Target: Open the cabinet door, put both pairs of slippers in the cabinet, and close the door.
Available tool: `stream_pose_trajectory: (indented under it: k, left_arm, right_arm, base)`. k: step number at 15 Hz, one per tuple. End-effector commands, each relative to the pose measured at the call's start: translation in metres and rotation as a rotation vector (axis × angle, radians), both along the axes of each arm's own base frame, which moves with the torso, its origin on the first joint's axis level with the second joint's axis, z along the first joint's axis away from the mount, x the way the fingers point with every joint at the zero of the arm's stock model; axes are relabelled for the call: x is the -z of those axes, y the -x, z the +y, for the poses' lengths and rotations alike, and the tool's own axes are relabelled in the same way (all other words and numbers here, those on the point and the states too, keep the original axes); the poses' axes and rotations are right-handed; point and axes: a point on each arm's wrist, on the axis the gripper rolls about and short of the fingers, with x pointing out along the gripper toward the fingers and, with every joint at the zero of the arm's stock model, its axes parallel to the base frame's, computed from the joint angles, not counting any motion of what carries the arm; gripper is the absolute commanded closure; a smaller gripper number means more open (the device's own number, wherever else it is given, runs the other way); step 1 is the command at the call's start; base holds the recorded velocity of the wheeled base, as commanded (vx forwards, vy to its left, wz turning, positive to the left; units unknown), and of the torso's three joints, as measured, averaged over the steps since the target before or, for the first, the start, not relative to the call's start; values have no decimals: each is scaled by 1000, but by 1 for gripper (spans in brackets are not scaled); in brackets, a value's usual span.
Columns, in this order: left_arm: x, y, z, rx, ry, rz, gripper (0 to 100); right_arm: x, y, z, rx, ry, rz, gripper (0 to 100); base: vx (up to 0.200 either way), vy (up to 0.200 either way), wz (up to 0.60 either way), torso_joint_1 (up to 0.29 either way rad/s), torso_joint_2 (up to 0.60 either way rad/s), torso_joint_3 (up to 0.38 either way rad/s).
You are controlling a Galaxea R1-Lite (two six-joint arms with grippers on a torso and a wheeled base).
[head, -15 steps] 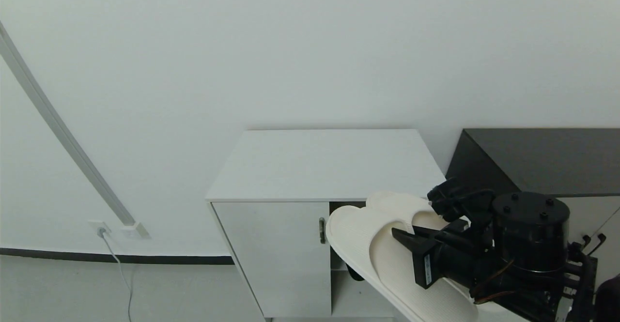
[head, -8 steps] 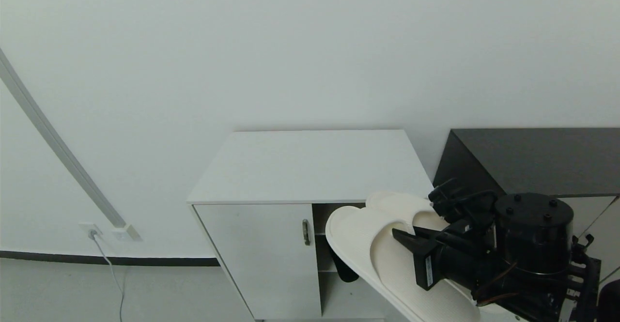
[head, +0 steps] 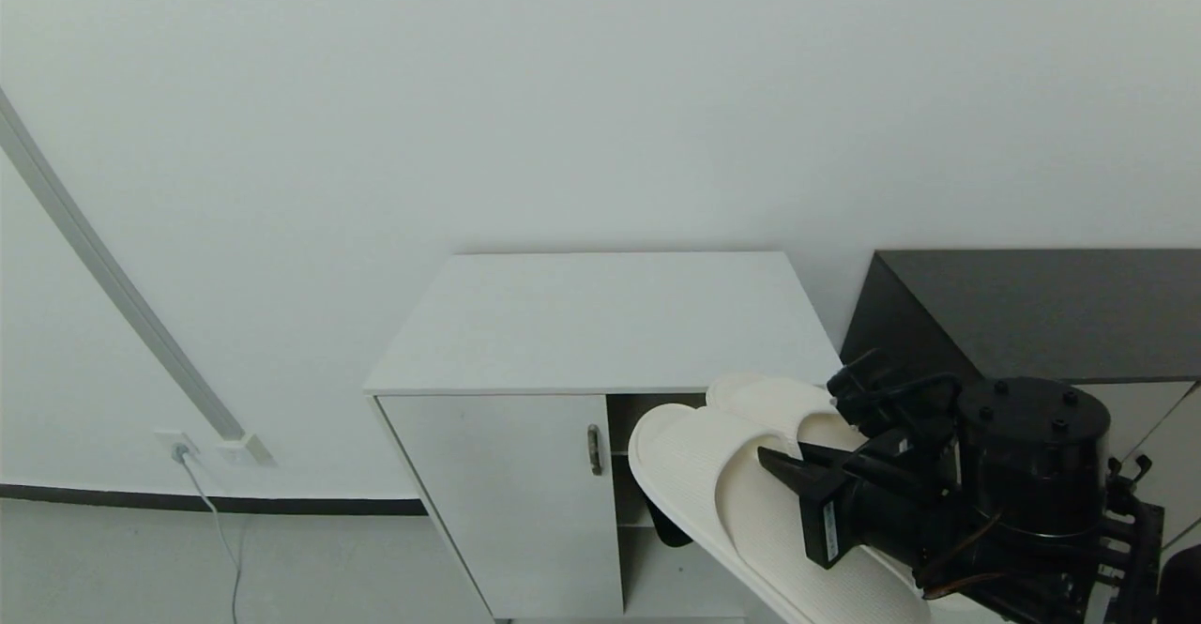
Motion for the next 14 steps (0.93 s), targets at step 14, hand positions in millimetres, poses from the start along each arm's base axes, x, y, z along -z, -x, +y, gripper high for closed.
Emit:
stream_pose_trajectory:
  k: [14]
  left_arm:
    - [0,0,0,0,6,1,100]
  right_arm:
    - [3,6,4,-25,7,7,100]
  base:
    - [0,0,0,-161,373,208]
